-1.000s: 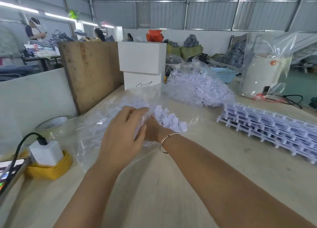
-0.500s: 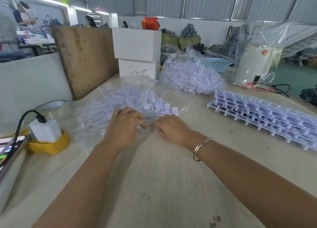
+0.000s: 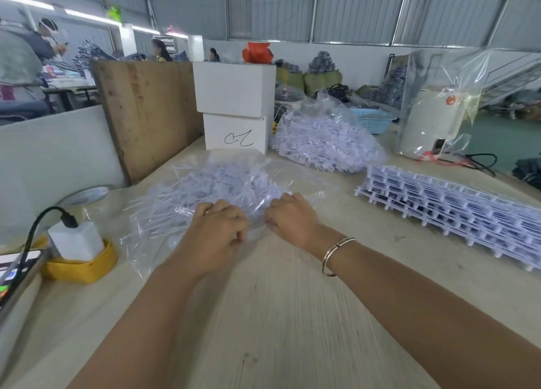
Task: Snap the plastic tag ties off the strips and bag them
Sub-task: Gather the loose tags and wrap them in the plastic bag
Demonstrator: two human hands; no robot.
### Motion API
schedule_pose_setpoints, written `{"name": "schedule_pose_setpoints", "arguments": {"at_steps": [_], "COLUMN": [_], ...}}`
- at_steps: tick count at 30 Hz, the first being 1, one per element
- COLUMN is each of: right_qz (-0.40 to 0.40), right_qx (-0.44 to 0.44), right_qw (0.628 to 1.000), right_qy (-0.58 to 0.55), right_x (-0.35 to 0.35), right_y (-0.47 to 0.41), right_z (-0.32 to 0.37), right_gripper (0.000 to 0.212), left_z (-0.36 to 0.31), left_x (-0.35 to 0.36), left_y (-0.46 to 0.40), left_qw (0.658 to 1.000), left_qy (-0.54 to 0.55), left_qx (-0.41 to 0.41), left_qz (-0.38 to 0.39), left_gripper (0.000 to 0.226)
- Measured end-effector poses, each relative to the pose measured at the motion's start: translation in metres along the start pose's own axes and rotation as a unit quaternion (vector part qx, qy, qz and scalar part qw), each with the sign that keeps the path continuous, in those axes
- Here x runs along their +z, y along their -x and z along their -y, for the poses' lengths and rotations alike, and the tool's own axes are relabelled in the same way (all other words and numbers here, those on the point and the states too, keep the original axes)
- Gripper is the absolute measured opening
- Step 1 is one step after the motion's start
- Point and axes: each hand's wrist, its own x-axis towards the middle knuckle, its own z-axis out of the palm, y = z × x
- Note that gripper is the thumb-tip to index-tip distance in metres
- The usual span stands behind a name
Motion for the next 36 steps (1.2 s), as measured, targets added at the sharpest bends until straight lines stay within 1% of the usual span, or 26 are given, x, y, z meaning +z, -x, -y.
{"name": "schedule_pose_setpoints", "arguments": {"at_steps": [1, 3, 4, 5, 6, 8, 10, 12, 14, 16, 17, 19, 20, 21, 23, 24, 26, 27, 28, 29, 30, 31, 32, 33, 35, 36], "right_qz": [-0.028, -0.055, -0.049, -0.036, -0.022, 0.007, 0.040, 0.071, 0.088, 0.106, 0.097, 0.050, 0.023, -0.004, -0.053, -0.059, -0.067, -0.060, -0.040, 0.008, 0.055, 0.087, 0.100, 0.100, 0.087, 0.087], "right_qx": [-0.008, -0.007, -0.004, -0.011, -0.032, -0.077, -0.090, -0.090, -0.073, -0.044, -0.047, -0.074, -0.085, -0.094, -0.109, -0.111, -0.110, -0.104, -0.090, -0.069, -0.047, -0.026, -0.021, -0.029, -0.072, -0.076], "right_qw": [1.000, 0.997, 0.994, 0.992, 0.990, 0.989, 0.984, 0.972, 0.960, 0.961, 0.968, 0.979, 0.978, 0.975, 0.964, 0.960, 0.948, 0.947, 0.950, 0.954, 0.956, 0.960, 0.965, 0.973, 0.987, 0.988], "right_qy": [-0.012, -0.062, -0.097, -0.124, -0.134, -0.125, -0.148, -0.207, -0.257, -0.253, -0.226, -0.184, -0.187, -0.203, -0.236, -0.252, -0.290, -0.299, -0.298, -0.291, -0.284, -0.264, -0.241, -0.208, -0.118, -0.104], "right_x": [-0.003, -0.010, -0.013, -0.014, -0.015, -0.016, -0.019, -0.021, -0.021, -0.022, -0.024, -0.028, -0.031, -0.035, -0.046, -0.051, -0.059, -0.060, -0.057, -0.054, -0.049, -0.045, -0.039, -0.037, -0.029, -0.026], "right_y": [0.001, 0.005, 0.009, 0.014, 0.019, 0.030, 0.038, 0.046, 0.051, 0.052, 0.052, 0.053, 0.056, 0.060, 0.073, 0.080, 0.093, 0.096, 0.098, 0.099, 0.098, 0.098, 0.097, 0.095, 0.083, 0.077], "right_z": [-0.003, -0.009, -0.012, -0.014, -0.016, -0.020, -0.021, -0.020, -0.017, -0.015, -0.015, -0.017, -0.018, -0.021, -0.028, -0.033, -0.039, -0.042, -0.043, -0.045, -0.046, -0.047, -0.047, -0.044, -0.033, -0.024], "right_gripper": [0.023, 0.017, 0.015, 0.014, 0.013, 0.011, 0.016, 0.018, 0.013, 0.026, 0.024, 0.011, 0.011, 0.016, 0.027, 0.026, 0.021, 0.019, 0.017, 0.017, 0.026, 0.042, 0.056, 0.063, 0.065, 0.062], "left_z": [0.000, -0.001, 0.000, 0.002, 0.004, 0.006, 0.008, 0.008, 0.006, 0.005, 0.006, 0.010, 0.013, 0.017, 0.024, 0.027, 0.029, 0.028, 0.024, 0.019, 0.013, 0.006, -0.002, -0.011, -0.030, -0.040], "left_x": [-0.001, -0.003, -0.003, -0.002, -0.001, 0.002, 0.005, 0.012, 0.018, 0.024, 0.027, 0.033, 0.035, 0.038, 0.042, 0.044, 0.045, 0.043, 0.040, 0.035, 0.029, 0.023, 0.016, 0.007, -0.007, -0.014], "left_y": [0.000, 0.000, -0.001, -0.001, -0.003, -0.007, -0.012, -0.020, -0.029, -0.038, -0.042, -0.048, -0.051, -0.053, -0.055, -0.056, -0.060, -0.063, -0.067, -0.070, -0.071, -0.069, -0.066, -0.062, -0.052, -0.047], "left_qw": [1.000, 1.000, 0.999, 0.998, 0.996, 0.988, 0.981, 0.979, 0.976, 0.974, 0.973, 0.967, 0.962, 0.958, 0.952, 0.953, 0.960, 0.966, 0.973, 0.977, 0.979, 0.980, 0.980, 0.980, 0.969, 0.950], "left_qy": [0.013, 0.023, 0.010, -0.017, -0.049, -0.102, -0.125, -0.121, -0.098, -0.109, -0.133, -0.194, -0.222, -0.243, -0.254, -0.249, -0.221, -0.191, -0.144, -0.089, -0.034, 0.024, 0.085, 0.141, 0.248, 0.308], "left_qx": [0.002, -0.019, -0.038, -0.057, -0.076, -0.114, -0.139, -0.116, -0.075, -0.036, -0.020, -0.013, -0.020, -0.030, -0.048, -0.054, -0.052, -0.042, -0.028, -0.012, 0.002, 0.012, 0.016, 0.020, -0.002, -0.032], "left_qz": [0.005, -0.006, -0.016, -0.026, -0.028, -0.001, 0.047, 0.118, 0.180, 0.194, 0.187, 0.164, 0.155, 0.151, 0.162, 0.166, 0.161, 0.166, 0.178, 0.192, 0.201, 0.199, 0.179, 0.138, 0.020, -0.035], "left_gripper": [0.026, 0.017, 0.012, 0.011, 0.017, 0.029, 0.036, 0.038, 0.049, 0.053, 0.051, 0.044, 0.043, 0.043, 0.045, 0.044, 0.042, 0.042, 0.044, 0.049, 0.055, 0.058, 0.056, 0.052, 0.044, 0.042]}}
